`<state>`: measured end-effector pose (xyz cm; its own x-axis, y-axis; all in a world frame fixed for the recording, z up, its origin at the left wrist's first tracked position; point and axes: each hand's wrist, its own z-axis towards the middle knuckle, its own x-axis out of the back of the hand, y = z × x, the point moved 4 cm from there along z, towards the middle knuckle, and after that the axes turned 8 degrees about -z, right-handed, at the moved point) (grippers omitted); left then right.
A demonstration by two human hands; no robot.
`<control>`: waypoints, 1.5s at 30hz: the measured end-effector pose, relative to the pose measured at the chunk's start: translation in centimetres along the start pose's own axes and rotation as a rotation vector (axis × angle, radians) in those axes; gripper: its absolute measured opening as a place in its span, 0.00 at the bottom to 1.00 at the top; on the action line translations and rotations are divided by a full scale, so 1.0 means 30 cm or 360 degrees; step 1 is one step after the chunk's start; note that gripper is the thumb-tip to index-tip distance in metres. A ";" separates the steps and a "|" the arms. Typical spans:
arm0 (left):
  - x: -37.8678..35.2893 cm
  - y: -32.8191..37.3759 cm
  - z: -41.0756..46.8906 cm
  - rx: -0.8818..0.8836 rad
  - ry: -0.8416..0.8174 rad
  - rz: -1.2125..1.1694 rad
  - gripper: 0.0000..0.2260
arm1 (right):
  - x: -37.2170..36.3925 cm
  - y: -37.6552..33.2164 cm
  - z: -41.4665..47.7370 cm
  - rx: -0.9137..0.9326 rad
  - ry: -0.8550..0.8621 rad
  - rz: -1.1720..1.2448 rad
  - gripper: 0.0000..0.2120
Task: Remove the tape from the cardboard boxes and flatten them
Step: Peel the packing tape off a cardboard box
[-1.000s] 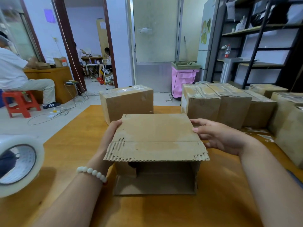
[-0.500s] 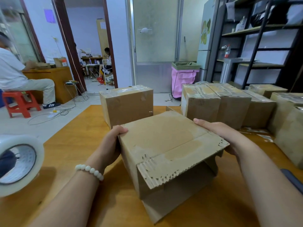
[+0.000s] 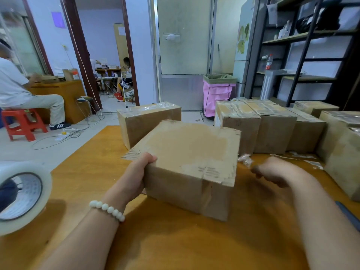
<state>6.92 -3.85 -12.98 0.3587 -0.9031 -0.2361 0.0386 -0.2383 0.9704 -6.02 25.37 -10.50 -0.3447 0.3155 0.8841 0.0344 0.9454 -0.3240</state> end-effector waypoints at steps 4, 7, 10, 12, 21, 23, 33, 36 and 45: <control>0.023 0.001 0.014 -0.0004 -0.0028 0.0070 0.33 | -0.027 -0.039 -0.033 0.0415 -0.0268 -0.0131 0.05; 0.029 -0.006 0.008 -0.0025 -0.0147 0.0124 0.48 | -0.061 -0.124 -0.086 0.0881 -0.0397 0.0037 0.13; 0.025 -0.004 0.002 -0.0047 -0.0248 0.0159 0.62 | -0.094 -0.180 -0.113 0.1062 -0.0438 0.0253 0.28; 0.016 -0.001 -0.003 -0.0040 -0.0300 0.0176 0.63 | -0.118 -0.194 -0.111 0.1111 -0.0478 0.0301 0.32; 0.007 0.028 -0.027 -0.0270 -0.0322 0.0354 0.49 | -0.086 -0.135 -0.068 0.0924 -0.0373 0.0460 0.37; 0.001 0.034 -0.031 -0.0297 -0.0337 0.0410 0.48 | -0.077 -0.113 -0.045 0.0879 -0.0348 0.0403 0.43; -0.022 0.049 -0.044 -0.0338 -0.0436 0.0613 0.47 | -0.044 -0.072 -0.039 0.0720 -0.0362 0.0349 0.40; -0.028 0.047 -0.058 -0.0238 -0.0561 0.0621 0.46 | -0.035 -0.060 -0.035 0.0687 -0.0327 0.0329 0.49; -0.048 0.015 -0.069 0.0116 -0.0885 0.0578 0.38 | -0.021 -0.035 -0.024 0.0580 -0.0275 0.0266 0.19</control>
<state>8.35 -1.92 -12.10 -0.1980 -0.9756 0.0951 -0.0639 0.1096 0.9919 -5.16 24.24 -10.47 -0.5155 0.4143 0.7501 -0.2197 0.7822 -0.5830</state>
